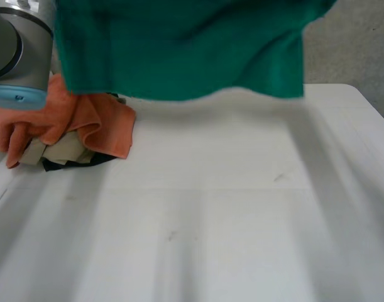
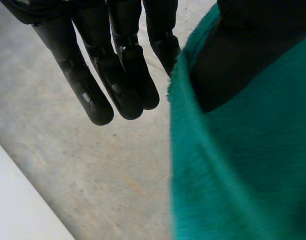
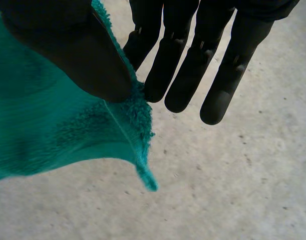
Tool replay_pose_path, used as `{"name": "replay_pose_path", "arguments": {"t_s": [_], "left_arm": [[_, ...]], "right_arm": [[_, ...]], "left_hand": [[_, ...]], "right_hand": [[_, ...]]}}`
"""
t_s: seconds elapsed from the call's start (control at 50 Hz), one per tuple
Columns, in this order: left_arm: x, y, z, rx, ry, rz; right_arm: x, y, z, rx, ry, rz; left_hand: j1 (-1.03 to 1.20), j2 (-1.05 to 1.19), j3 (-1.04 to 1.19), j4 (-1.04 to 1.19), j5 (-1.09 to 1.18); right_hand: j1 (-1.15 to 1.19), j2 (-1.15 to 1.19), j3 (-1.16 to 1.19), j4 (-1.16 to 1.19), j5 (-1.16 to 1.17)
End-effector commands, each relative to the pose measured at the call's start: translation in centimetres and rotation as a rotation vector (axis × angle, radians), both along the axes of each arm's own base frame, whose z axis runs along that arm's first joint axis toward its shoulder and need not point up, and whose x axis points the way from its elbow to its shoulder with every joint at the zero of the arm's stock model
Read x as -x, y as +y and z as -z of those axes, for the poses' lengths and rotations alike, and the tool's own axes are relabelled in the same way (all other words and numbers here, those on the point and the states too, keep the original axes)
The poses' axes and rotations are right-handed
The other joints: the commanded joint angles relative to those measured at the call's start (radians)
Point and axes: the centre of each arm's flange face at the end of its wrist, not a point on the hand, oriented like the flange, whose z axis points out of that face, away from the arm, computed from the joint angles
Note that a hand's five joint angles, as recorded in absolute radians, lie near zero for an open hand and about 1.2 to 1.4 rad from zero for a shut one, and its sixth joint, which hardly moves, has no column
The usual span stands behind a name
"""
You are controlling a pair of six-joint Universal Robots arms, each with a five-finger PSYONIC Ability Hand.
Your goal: Fold the laundry.
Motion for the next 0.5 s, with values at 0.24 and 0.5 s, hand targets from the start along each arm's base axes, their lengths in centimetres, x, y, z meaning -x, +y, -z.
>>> {"name": "replay_pose_path", "arguments": {"t_s": [0.24,0.5], "left_arm": [[-2.9,5.6,20.4,-0.713,-0.248,0.003],[-4.2,6.4,28.2,-0.873,-0.391,-0.004]], "right_arm": [[-1.3,6.3,18.3,-0.746,0.255,-0.073],[1.5,8.8,24.5,-0.968,0.34,-0.039]], "left_hand": [[0.249,0.201,0.207,0.195,0.22],[0.249,0.201,0.207,0.195,0.22]], "right_hand": [[0.279,0.228,0.216,0.203,0.194],[0.279,0.228,0.216,0.203,0.194]]}}
